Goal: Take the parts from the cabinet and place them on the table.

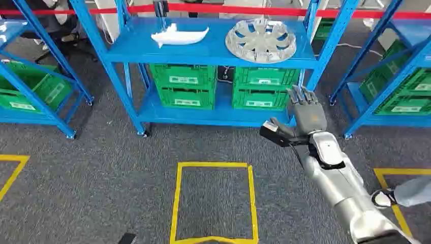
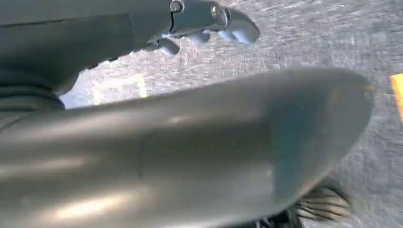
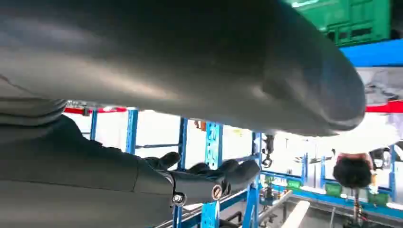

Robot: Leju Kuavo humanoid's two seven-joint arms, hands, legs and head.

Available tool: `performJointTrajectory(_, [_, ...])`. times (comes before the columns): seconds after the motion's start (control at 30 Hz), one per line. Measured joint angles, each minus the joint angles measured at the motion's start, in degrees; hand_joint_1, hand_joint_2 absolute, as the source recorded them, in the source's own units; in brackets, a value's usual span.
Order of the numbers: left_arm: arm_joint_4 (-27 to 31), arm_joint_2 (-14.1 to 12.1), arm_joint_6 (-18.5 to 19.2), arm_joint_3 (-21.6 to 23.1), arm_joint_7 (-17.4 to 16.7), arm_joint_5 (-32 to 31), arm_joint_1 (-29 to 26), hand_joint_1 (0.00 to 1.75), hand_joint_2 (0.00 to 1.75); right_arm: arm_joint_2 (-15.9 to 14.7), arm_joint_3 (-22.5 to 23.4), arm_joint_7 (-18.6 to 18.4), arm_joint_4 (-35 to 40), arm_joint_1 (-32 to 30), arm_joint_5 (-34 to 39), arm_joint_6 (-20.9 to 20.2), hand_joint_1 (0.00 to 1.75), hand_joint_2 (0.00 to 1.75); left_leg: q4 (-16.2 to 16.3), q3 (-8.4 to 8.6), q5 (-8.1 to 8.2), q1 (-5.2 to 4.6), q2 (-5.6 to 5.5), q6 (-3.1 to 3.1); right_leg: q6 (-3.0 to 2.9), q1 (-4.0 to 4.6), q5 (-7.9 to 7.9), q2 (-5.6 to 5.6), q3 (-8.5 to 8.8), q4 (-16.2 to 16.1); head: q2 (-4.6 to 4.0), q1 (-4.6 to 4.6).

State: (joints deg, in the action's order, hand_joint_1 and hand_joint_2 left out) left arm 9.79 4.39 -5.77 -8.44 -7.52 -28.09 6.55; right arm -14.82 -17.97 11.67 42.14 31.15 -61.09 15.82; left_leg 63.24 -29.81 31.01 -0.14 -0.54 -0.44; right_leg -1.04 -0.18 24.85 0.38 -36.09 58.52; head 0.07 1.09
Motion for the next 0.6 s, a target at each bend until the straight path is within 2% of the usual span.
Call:
performJointTrajectory(0.03, [0.0,0.07,0.0,0.0,0.13,0.0,0.16,0.0,0.0,0.0,-0.02,0.0,0.0,0.2,0.0,-0.04,0.0,0.0,3.55,-2.09,0.33,0.0,0.11,-0.24,-0.35,-0.08,0.54,-0.05,0.68,-0.03,0.0,-0.15])
performJointTrajectory(0.07, [0.0,0.11,0.0,0.0,0.13,0.0,0.2,0.0,0.0,0.02,-0.02,0.0,0.0,0.25,0.02,-0.07,0.0,0.0,7.01,-4.53,1.46,0.15,0.14,-0.51,-0.46,-0.1,1.03,-0.06,1.19,-0.03,0.0,-0.06])
performJointTrajectory(0.1, [0.0,0.09,0.0,0.0,0.13,0.04,0.13,0.0,0.0,0.11,-0.18,0.0,0.04,0.15,0.02,-0.11,0.0,0.0,10.72,-7.5,3.69,0.3,0.14,-0.83,-0.53,-0.1,1.72,-0.04,1.83,-0.03,0.0,-0.06])
performJointTrajectory(0.13, [0.0,0.07,0.0,-0.02,0.15,0.07,-0.06,0.0,0.0,0.2,-0.31,-0.02,0.07,-0.04,0.0,-0.2,0.0,0.0,13.03,-9.94,6.09,0.35,0.15,-1.03,-0.52,-0.14,2.45,0.1,2.61,-0.03,0.0,-0.13])
performJointTrajectory(0.17, [0.0,0.05,0.0,-0.06,0.17,0.09,-0.23,0.0,0.0,0.22,-0.37,-0.02,0.09,-0.21,0.0,-0.22,0.0,0.0,13.16,-11.15,7.05,0.38,0.15,-1.07,-0.41,-0.22,3.08,0.24,3.4,-0.03,0.0,-0.09])
performJointTrajectory(0.2, [0.0,0.04,0.0,-0.15,0.22,0.11,-0.38,0.0,0.0,0.26,-0.42,-0.02,0.09,-0.3,0.0,-0.22,0.0,0.0,11.46,-11.58,6.72,0.4,0.16,-1.06,-0.27,-0.35,3.88,0.36,4.41,-0.02,0.0,-0.11])
performJointTrajectory(0.23, [0.0,-0.02,0.0,-0.24,0.33,0.13,-0.47,0.0,0.0,0.3,-0.48,-0.04,0.09,-0.29,0.02,-0.24,0.0,0.0,7.85,-11.2,4.69,0.43,0.18,-1.15,-0.1,-0.48,4.82,0.43,5.58,-0.02,0.0,-0.11])
performJointTrajectory(0.27, [-0.02,-0.04,0.0,-0.28,0.37,0.13,-0.5,0.0,0.0,0.44,-0.55,-0.02,0.11,-0.29,0.0,-0.24,0.0,0.0,3.69,-10.49,1.18,0.5,0.21,-1.23,0.13,-0.63,5.66,0.42,6.7,-0.02,0.0,-0.09])
performJointTrajectory(0.3, [-0.02,-0.06,0.0,-0.31,0.39,0.13,-0.65,0.0,0.0,0.57,-0.59,-0.02,0.11,-0.3,0.0,-0.24,0.0,0.0,-0.82,-9.88,-4.59,0.64,0.26,-1.26,0.49,-0.67,6.6,0.41,7.61,-0.04,0.0,-0.11])
performJointTrajectory(0.33, [-0.2,-0.04,0.0,-0.33,0.41,0.13,-0.88,0.0,0.0,0.59,-0.61,-0.04,0.09,-0.3,0.0,-0.24,0.0,0.0,-3.37,-10.13,-8.36,0.58,0.61,-0.91,0.89,-0.49,7.49,0.55,8.29,0.56,0.0,-0.33])
performJointTrajectory(0.37, [-0.22,-0.04,0.0,-0.33,0.41,0.13,-0.84,0.0,0.0,0.66,-0.68,-0.04,0.13,-0.25,0.02,-0.37,0.0,0.0,-2.68,-9.59,-7.07,0.51,0.68,-0.07,1.34,-0.25,8.12,0.73,8.22,0.14,0.0,-0.35])
performJointTrajectory(0.4, [-0.2,-0.04,0.0,-0.35,0.39,0.15,-0.81,0.0,0.0,0.68,-0.76,-0.09,0.17,-0.25,0.0,-0.48,0.0,0.0,-2.54,-9.45,-7.68,0.48,0.56,0.33,1.75,-0.25,8.39,0.75,8.85,0.0,0.0,-0.28])
performJointTrajectory(0.43, [-0.18,-0.04,0.0,-0.35,0.5,0.15,-0.75,0.0,0.0,0.7,-0.85,-0.24,0.35,-0.25,-0.04,-0.4,0.0,0.0,-2.6,-9.36,-7.36,0.45,0.58,0.71,2.08,-0.27,7.84,0.77,8.77,0.49,0.0,-0.26])
performJointTrajectory(0.47, [-0.15,0.02,0.0,-0.35,0.59,0.15,-0.61,0.0,0.0,0.7,-0.9,-0.83,0.57,-0.24,-0.13,-0.15,0.0,0.0,-2.75,-8.7,-7.16,0.69,0.38,1.09,2.4,-0.29,6.84,0.83,7.76,2.32,0.0,-0.24])
performJointTrajectory(0.53, [-0.09,-0.04,-0.02,-0.46,0.57,0.15,-0.62,0.0,0.0,1.05,-1.07,-1.9,1.03,-0.5,-0.61,0.13,0.0,0.0,-3.53,-7.43,-6.36,0.84,0.35,1.87,2.86,-0.4,4.59,0.22,3.06,9.8,0.0,-0.09])
performJointTrajectory(0.57, [-0.09,-0.13,-0.02,-0.66,0.57,0.15,-0.61,0.0,0.0,1.25,-1.18,-2.49,1.31,-0.76,-0.91,0.07,0.0,0.0,-3.72,-6.78,-5.95,0.83,0.33,1.99,3.06,-0.43,5.53,0.11,0.36,13.31,0.0,-0.09])
performJointTrajectory(0.6, [-0.09,-0.13,-0.02,-0.81,0.57,0.15,-0.64,0.0,0.0,1.38,-1.22,-2.87,1.53,-1.12,-1.27,-0.07,0.0,0.0,-3.81,-6.32,-5.51,0.82,0.25,2.05,3.17,-0.42,7.17,0.08,-1.46,15.36,0.0,-0.11])
